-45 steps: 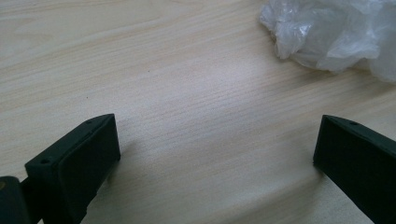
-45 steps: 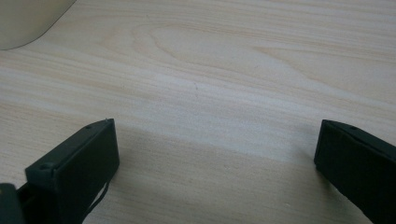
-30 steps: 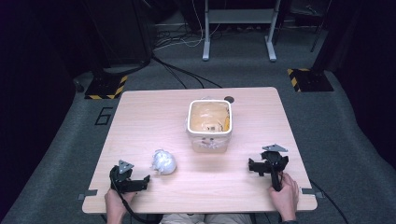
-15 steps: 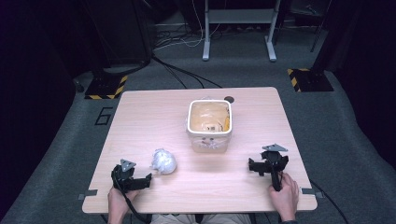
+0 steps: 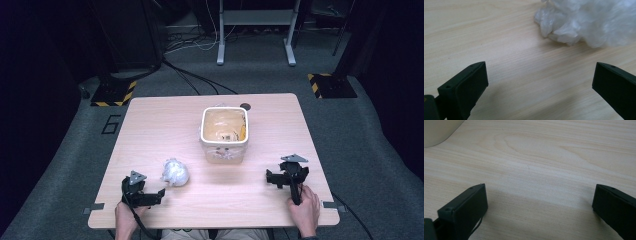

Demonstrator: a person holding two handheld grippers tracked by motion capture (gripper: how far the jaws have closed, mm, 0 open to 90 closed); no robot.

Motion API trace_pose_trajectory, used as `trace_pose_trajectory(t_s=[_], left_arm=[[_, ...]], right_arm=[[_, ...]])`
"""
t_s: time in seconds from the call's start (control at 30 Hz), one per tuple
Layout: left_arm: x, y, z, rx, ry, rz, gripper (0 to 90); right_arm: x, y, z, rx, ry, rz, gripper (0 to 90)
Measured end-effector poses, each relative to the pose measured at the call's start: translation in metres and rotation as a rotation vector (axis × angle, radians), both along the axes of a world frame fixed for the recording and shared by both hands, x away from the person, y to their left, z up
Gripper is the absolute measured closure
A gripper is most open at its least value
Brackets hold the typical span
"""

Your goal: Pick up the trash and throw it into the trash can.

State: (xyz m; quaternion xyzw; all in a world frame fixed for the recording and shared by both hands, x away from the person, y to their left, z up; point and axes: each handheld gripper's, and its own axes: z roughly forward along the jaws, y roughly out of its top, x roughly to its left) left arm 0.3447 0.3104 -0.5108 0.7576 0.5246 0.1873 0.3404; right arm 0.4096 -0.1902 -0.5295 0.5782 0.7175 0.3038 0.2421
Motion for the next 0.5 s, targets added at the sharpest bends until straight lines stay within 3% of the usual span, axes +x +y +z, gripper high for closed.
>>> trace_pose_trajectory(t_s=[0.23, 0.5], left_arm=[[0.000, -0.008, 0.017, -0.008, -0.004, -0.039, 0.0], [0.009, -0.022, 0.032, -0.013, -0.010, -0.095, 0.0]], right_arm=[[0.000, 0.000, 0.000, 0.000, 0.000, -0.001, 0.0], [0.000, 0.000, 0.000, 0.002, -0.001, -0.003, 0.0]])
